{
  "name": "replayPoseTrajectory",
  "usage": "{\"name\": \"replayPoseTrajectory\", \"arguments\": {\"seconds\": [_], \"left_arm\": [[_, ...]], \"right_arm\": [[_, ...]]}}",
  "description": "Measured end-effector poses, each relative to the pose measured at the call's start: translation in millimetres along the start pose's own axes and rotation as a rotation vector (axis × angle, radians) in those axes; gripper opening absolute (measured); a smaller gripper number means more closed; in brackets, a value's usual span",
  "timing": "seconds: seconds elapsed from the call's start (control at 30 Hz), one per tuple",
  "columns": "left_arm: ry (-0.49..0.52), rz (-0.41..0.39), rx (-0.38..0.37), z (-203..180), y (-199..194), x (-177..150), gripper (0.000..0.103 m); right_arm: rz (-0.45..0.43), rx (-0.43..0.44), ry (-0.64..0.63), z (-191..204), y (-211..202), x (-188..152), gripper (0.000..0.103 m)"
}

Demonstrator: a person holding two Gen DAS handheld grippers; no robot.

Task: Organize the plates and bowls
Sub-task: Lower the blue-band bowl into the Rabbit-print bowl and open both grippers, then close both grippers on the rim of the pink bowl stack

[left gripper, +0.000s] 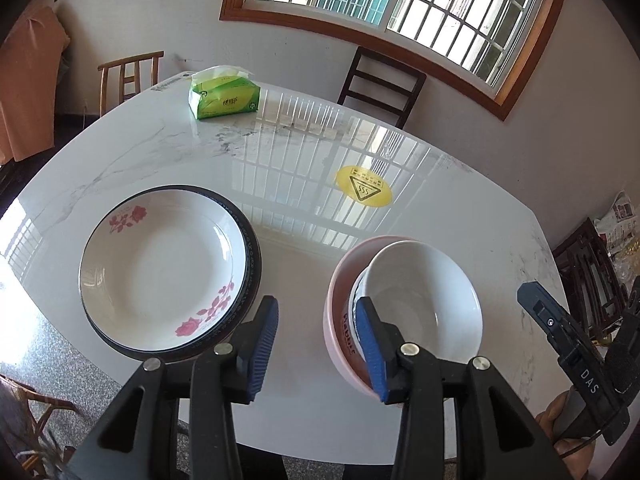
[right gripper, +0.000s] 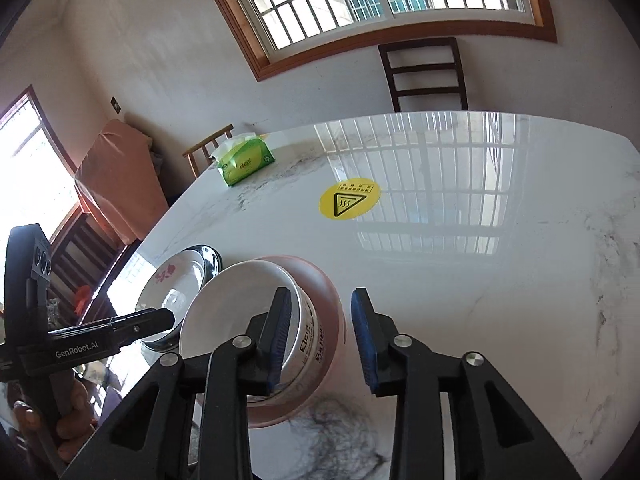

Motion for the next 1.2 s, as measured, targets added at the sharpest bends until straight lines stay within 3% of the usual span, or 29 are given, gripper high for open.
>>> {"name": "replayPoseTrajectory", "arguments": {"seconds": [0.1, 0.17, 0.23, 0.33, 0.5, 0.7, 1.2], "left_arm": [[-0.006, -0.008, -0.017, 3, 5, -10, 0.042], [-0.007, 0.032, -0.035, 4, 12, -19, 0.042], [-0.022, 0.052, -0.074, 4, 15, -26, 0.042], [-0.032, 0.082, -0.087, 3, 18, -27, 0.042], [-0.034, 0.110, -0.099, -1, 19, -22, 0.042], [-0.048, 0.163, -0.086, -1, 28, -20, 0.042], [-0.074, 0.241, -0.065, 5, 40, -20, 0.042]], "right_arm": [[-0.137, -0.029, -0.052, 0, -21, -7, 0.052], [-0.173, -0.064, -0.076, -2, -25, -12, 0.060], [-0.115, -0.087, -0.085, -6, -16, -21, 0.061], [-0.022, -0.096, -0.063, -13, -3, -31, 0.049], [0.032, -0.124, -0.034, -26, 1, -31, 0.040], [0.146, -0.069, 0.007, -23, 17, -40, 0.038], [0.292, -0.179, -0.049, -26, 43, -35, 0.038]]}}
Point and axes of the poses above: each gripper's, at about its wrist camera, not at the fingertips, and y roughly the way its jaws point, z to its left, x to its top, the point moved 8 cm from there along y, roughly the way its jaws point, and after that the axes turned 7 degrees about y, right-handed, at the moved point
